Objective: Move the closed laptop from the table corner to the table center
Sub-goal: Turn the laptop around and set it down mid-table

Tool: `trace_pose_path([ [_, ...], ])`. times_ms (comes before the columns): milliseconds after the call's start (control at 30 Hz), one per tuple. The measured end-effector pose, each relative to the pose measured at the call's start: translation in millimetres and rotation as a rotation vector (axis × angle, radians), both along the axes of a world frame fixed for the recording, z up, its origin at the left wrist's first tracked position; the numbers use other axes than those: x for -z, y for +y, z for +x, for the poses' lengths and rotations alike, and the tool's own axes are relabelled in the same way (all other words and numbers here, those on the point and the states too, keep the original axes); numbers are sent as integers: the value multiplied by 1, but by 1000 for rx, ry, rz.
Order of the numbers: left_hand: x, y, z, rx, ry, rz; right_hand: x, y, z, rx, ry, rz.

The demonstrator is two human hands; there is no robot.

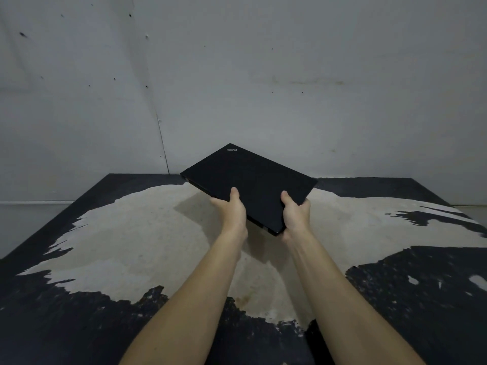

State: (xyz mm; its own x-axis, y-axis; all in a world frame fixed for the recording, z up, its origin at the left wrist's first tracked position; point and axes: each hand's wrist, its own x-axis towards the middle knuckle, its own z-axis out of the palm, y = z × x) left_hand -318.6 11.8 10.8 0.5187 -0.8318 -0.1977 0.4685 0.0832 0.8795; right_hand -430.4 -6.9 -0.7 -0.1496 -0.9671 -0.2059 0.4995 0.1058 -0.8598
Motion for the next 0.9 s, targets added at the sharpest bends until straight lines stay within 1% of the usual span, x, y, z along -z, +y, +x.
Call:
trace_pose_path([
  [133, 0, -5, 21, -32, -10, -68, -5, 2, -10, -154, 38, -81],
  [267, -1, -9, 49, -5, -52, -94, -13, 3, -33, -274, 80, -70],
  [400, -15, 6, 72, 108, -112, -138, -17, -9, -62, -266, 94, -27],
  [533, -26, 22, 87, 245, -128, -126, -29, -21, -78, -368, 211, 17],
  [700, -22, 26, 93, 400, -149, -119, -53, -28, -66, -464, 294, 23],
  [800, -14, 25, 93, 478, -148, -74, -57, -26, -56, -518, 367, 39],
  [900, -11, 24, 92, 528, -148, -32, -51, -21, -50, -558, 341, 69],
])
